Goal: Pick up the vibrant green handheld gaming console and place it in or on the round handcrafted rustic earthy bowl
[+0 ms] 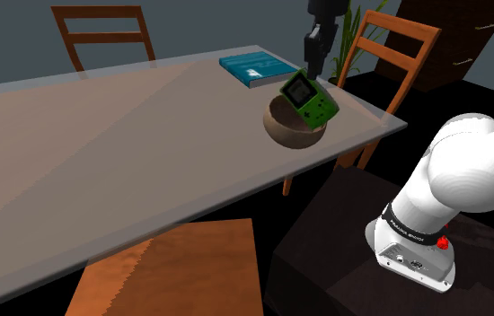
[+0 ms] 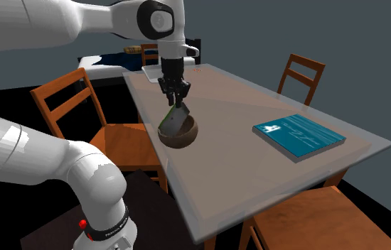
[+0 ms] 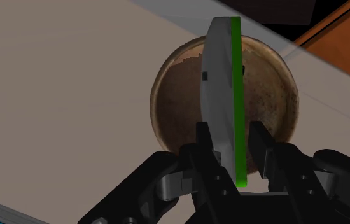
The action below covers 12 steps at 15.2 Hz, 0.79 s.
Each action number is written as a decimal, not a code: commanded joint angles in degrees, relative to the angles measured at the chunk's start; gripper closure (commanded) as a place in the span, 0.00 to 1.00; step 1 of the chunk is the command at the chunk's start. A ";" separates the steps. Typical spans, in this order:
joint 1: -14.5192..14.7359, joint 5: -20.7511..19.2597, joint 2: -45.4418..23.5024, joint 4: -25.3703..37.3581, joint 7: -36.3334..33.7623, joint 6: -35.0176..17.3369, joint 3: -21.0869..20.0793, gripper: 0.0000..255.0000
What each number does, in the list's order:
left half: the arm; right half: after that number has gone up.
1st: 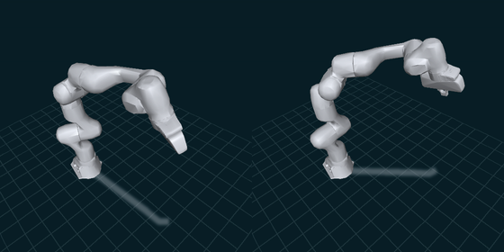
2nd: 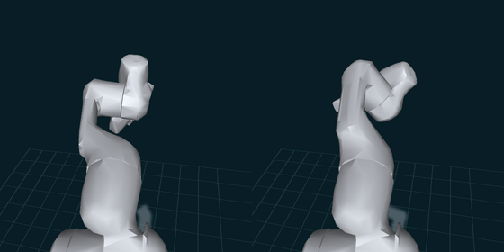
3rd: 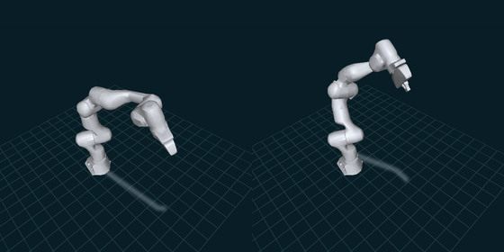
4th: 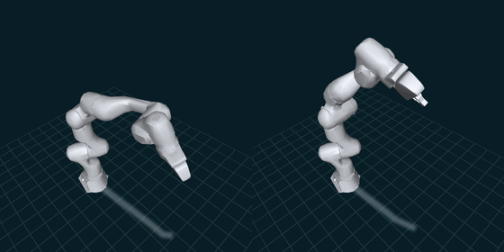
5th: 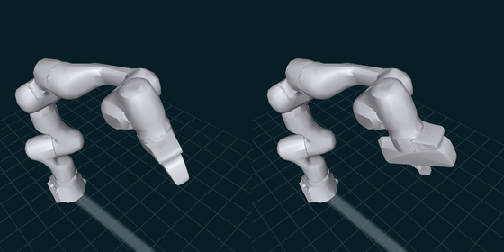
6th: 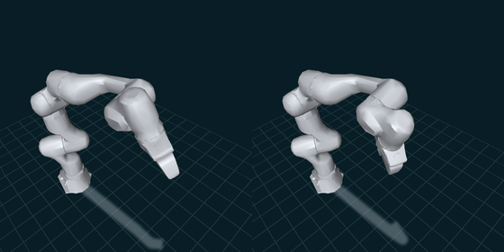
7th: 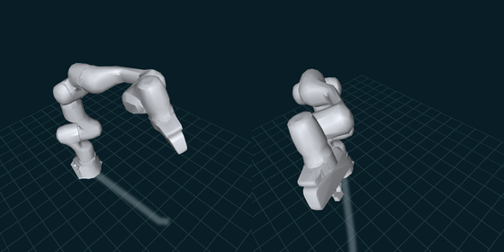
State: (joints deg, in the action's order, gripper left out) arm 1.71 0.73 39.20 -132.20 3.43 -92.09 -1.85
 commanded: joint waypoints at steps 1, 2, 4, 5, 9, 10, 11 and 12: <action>0.00 0.00 0.02 -0.04 0.00 -0.04 0.00 1.00; 0.00 0.00 0.02 -0.04 0.00 -0.04 0.00 1.00; 0.00 0.00 0.02 -0.04 0.00 -0.04 0.00 0.00; 0.00 0.00 0.02 -0.04 0.00 -0.04 0.00 0.00; 0.00 0.00 0.02 -0.04 0.00 -0.04 0.00 0.00; -0.01 -0.02 -0.44 2.21 -0.01 1.76 0.01 0.00; -0.03 -0.04 -0.96 4.52 -0.02 3.55 0.02 0.00; -0.04 -0.06 -1.54 6.89 -0.03 5.33 0.03 0.00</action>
State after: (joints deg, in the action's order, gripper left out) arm 1.72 0.75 38.33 -127.66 3.32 -88.46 -1.90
